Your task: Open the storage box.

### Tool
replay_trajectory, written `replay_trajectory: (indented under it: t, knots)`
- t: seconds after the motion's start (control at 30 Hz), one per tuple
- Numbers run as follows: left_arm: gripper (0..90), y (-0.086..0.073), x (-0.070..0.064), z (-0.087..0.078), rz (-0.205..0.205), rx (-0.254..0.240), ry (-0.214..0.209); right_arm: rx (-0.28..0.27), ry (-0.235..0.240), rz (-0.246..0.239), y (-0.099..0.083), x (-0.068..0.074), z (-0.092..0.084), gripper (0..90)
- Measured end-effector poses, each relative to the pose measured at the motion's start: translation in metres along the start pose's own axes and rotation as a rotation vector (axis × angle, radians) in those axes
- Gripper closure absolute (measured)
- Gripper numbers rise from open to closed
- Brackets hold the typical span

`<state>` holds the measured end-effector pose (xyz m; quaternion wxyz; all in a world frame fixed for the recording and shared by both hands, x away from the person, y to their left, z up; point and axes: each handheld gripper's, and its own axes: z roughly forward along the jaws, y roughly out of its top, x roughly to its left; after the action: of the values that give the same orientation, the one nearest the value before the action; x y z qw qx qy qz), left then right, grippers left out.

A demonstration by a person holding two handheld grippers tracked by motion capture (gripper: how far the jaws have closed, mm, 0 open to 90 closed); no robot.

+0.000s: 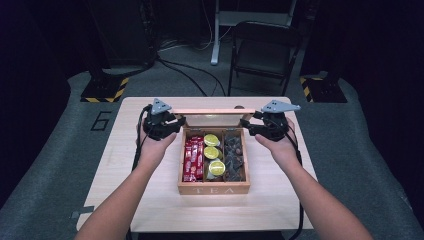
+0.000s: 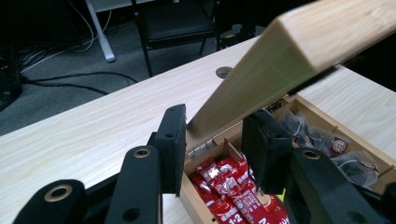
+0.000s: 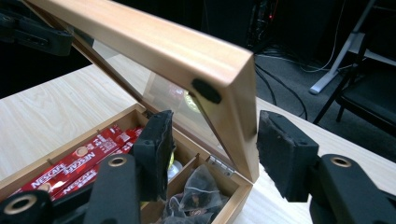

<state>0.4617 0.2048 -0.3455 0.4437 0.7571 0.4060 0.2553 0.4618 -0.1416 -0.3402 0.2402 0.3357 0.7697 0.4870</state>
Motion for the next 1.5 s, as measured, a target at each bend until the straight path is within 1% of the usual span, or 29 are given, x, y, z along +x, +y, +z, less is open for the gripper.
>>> replay_trajectory:
  t: [0.07,0.1,0.13,0.17,0.27,0.3,0.4,0.43,0.53,0.63,0.67,0.77,0.8,0.83,0.93,1.1,1.13,1.27,1.3,1.37,1.4,1.47,1.5]
  knots:
    - [61.0,0.002,0.001,0.001,-0.001,0.003,0.0,-0.002,-0.009,-0.006,0.001,0.0,0.002,45.3]
    - [61.1,0.003,0.002,0.002,-0.005,0.002,0.003,-0.003,-0.015,0.0,0.002,0.0,0.003,45.4]
    - [61.2,0.004,0.003,0.003,-0.003,0.002,0.004,-0.011,-0.019,-0.01,0.002,-0.001,0.004,45.9]
    - [61.5,0.004,0.003,0.004,-0.004,-0.001,0.004,-0.011,-0.026,-0.005,0.003,-0.001,0.005,46.5]
    - [61.7,0.006,0.005,0.006,-0.001,-0.002,0.005,-0.014,-0.036,-0.019,0.005,-0.004,0.008,49.5]
    - [61.9,0.006,0.007,0.007,0.0,-0.001,-0.001,-0.015,-0.04,-0.014,0.006,-0.005,0.009,50.5]
    - [62.2,0.007,0.008,0.009,-0.013,-0.009,0.002,-0.017,-0.041,0.001,0.005,-0.008,0.013,50.9]
    - [62.2,0.007,0.009,0.009,-0.016,-0.011,0.002,-0.01,-0.039,-0.008,0.004,-0.009,0.014,50.9]
    - [62.5,0.009,0.01,0.011,-0.017,-0.005,0.004,-0.006,-0.047,-0.006,0.002,-0.011,0.018,50.7]
    - [62.9,0.012,0.012,0.013,-0.016,-0.007,0.008,0.005,-0.051,-0.018,0.0,-0.013,0.023,50.1]
    - [62.9,0.012,0.012,0.014,-0.019,-0.01,0.01,0.004,-0.043,-0.027,-0.001,-0.014,0.024,49.8]
    - [63.0,0.013,0.014,0.017,-0.033,-0.018,0.014,0.002,-0.043,-0.019,-0.002,-0.018,0.029,49.5]
    - [63.0,0.014,0.015,0.018,-0.036,-0.021,0.013,0.004,-0.042,-0.003,-0.002,-0.018,0.03,49.4]
    - [63.0,0.015,0.016,0.018,-0.038,-0.018,0.01,0.005,-0.036,-0.011,-0.003,-0.02,0.031,49.0]
    - [63.1,0.016,0.016,0.02,-0.04,-0.021,0.015,0.019,-0.033,-0.016,-0.005,-0.023,0.037,48.5]
    - [63.0,0.017,0.017,0.024,-0.033,-0.011,0.029,0.032,-0.034,-0.024,-0.008,-0.026,0.045,48.5]
    - [63.0,0.017,0.017,0.025,-0.037,-0.014,0.034,0.036,-0.038,-0.015,-0.008,-0.026,0.046,48.3]
    - [63.0,0.017,0.018,0.031,-0.053,-0.02,0.05,0.047,-0.043,-0.005,-0.012,-0.029,0.054,48.1]
    - [63.0,0.016,0.019,0.032,-0.059,-0.022,0.048,0.045,-0.046,0.001,-0.012,-0.029,0.055,48.0]
    - [63.0,0.016,0.02,0.034,-0.067,-0.025,0.047,0.052,-0.049,-0.005,-0.014,-0.03,0.059,47.9]
    - [63.0,0.016,0.02,0.035,-0.069,-0.024,0.047,0.052,-0.054,0.002,-0.015,-0.03,0.061,47.9]
    - [63.0,0.015,0.021,0.036,-0.076,-0.03,0.049,0.058,-0.051,-0.008,-0.017,-0.032,0.063,47.9]
    - [63.0,0.015,0.021,0.037,-0.077,-0.027,0.049,0.058,-0.055,-0.002,-0.018,-0.032,0.065,48.0]
